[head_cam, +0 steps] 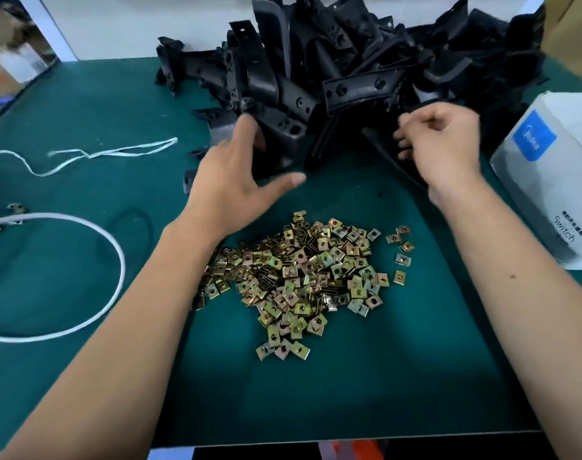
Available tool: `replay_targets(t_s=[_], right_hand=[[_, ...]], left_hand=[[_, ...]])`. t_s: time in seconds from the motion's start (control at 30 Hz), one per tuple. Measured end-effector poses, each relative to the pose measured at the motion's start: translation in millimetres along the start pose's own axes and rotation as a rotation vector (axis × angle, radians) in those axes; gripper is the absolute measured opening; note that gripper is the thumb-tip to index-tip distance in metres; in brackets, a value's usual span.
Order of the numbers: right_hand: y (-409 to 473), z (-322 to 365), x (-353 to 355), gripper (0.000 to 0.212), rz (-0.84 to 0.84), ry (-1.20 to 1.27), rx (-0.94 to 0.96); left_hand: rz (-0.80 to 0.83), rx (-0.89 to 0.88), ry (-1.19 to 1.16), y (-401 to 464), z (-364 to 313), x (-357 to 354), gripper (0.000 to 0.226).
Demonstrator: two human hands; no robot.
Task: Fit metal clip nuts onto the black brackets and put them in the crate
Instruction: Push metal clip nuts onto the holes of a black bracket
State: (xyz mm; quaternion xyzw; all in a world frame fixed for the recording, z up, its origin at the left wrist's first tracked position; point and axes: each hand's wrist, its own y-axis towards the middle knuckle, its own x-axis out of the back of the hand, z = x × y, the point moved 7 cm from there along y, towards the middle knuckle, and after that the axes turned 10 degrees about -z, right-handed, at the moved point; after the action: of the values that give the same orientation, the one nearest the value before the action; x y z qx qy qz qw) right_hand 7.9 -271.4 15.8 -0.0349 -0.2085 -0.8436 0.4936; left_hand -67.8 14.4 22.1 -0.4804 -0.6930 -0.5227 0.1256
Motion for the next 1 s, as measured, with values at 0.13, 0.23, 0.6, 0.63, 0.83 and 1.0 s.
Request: replay_targets(t_s=[0.13, 0.23, 0.6, 0.63, 0.83, 1.0], right_hand=[[-31.9, 45.3, -20.7, 0.006, 0.12, -0.174, 0.425], [-87.1, 66.3, -63.2, 0.008, 0.583, -0.258, 0.618], [-103.2, 36.3, -64.1, 0.013, 0.739, -0.18, 0.355], [-101.1, 32.6, -61.5, 0.011, 0.718, -0.109, 0.284], [-88.4, 20.2, -54.9, 0.008, 0.667, 0.034, 0.134], [-80.5, 15.2, -50.6, 0.007, 0.546, 0.249, -0.041]], left_hand=[[-0.029, 0.081, -0.07, -2.3, 9.0, -2.0, 0.061], [-0.076, 0.098, -0.101, -4.6, 10.8, -0.9, 0.062], [-0.115, 0.106, 0.252, 11.0, 31.1, -0.7, 0.066], [-0.119, 0.097, 0.258, 10.1, 29.3, 0.6, 0.067], [-0.046, -0.013, 0.08, 2.7, 3.7, -6.5, 0.063], [0.118, -0.07, 0.027, -3.2, -2.1, -23.4, 0.056]])
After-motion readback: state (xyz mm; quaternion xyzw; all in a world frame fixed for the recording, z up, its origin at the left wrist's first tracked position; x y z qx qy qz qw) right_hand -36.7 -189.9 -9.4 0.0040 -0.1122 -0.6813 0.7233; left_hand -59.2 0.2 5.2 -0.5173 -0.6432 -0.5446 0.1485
